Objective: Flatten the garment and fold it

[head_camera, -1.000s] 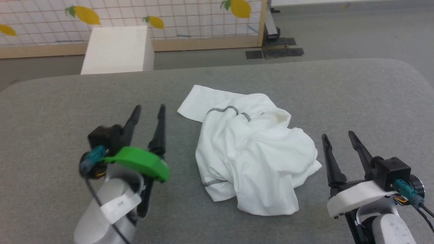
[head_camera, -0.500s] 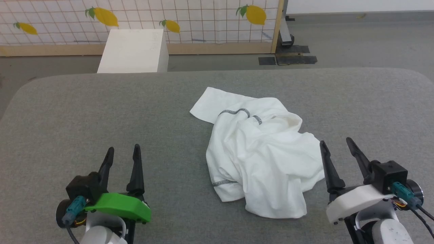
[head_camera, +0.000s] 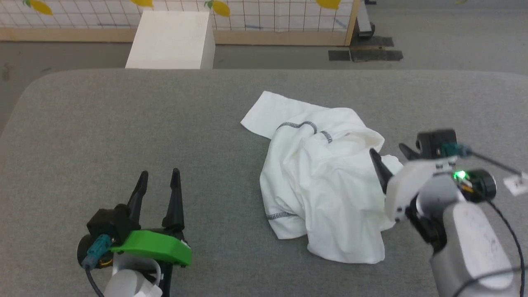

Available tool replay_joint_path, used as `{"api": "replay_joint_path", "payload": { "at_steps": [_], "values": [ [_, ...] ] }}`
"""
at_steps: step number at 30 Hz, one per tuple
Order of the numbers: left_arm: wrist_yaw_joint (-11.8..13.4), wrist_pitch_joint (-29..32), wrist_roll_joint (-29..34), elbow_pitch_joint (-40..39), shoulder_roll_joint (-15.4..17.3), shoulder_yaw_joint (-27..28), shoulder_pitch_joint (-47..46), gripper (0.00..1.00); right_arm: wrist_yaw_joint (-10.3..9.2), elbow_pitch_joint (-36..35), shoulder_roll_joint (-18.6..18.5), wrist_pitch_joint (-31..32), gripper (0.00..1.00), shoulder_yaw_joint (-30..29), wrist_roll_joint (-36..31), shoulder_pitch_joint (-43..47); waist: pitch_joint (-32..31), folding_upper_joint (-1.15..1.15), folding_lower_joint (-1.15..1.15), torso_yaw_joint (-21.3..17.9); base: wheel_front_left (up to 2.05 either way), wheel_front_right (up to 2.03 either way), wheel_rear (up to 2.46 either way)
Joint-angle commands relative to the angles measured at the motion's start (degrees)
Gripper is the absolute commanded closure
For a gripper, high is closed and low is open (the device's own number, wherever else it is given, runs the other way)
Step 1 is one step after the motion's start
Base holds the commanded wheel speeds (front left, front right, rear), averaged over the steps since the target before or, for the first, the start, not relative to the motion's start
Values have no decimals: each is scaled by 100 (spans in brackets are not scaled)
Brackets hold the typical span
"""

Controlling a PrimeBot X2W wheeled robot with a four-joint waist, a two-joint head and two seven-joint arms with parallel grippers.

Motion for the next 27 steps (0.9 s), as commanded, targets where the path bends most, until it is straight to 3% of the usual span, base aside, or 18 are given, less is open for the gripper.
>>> {"api": "replay_joint_path", "payload": {
  "at_steps": [1,11,12,13,14,19,27],
  "values": [
    [-54,-27,60,-6,-50,18,-151,0,-9,226,3,212,0,-46,-64,-309,212,0,0,144,0,0,0],
    [-274,-27,206,150,-275,7,-499,0,-9,2014,-58,1201,0,-713,-837,-1768,653,0,0,585,0,0,0],
    [-289,-27,219,162,-292,8,-515,0,-9,2148,-74,1256,41,-759,-898,-1838,659,0,0,618,0,0,0],
    [-300,-27,228,169,-305,11,-521,0,-9,2236,-81,1285,64,-777,-931,-1888,662,0,0,635,0,0,0],
    [-311,-27,238,176,-319,20,-521,0,-9,2317,-91,1288,100,-786,-946,-1948,661,0,0,647,0,0,0],
    [-348,-27,271,242,-356,116,-470,0,-9,2347,-176,816,100,-897,-850,-2174,564,0,0,622,0,0,0],
    [-383,-27,331,305,-384,264,-338,0,-9,1489,-480,-373,100,-1218,-854,-2470,185,0,0,464,0,0,0]
  ]
}}
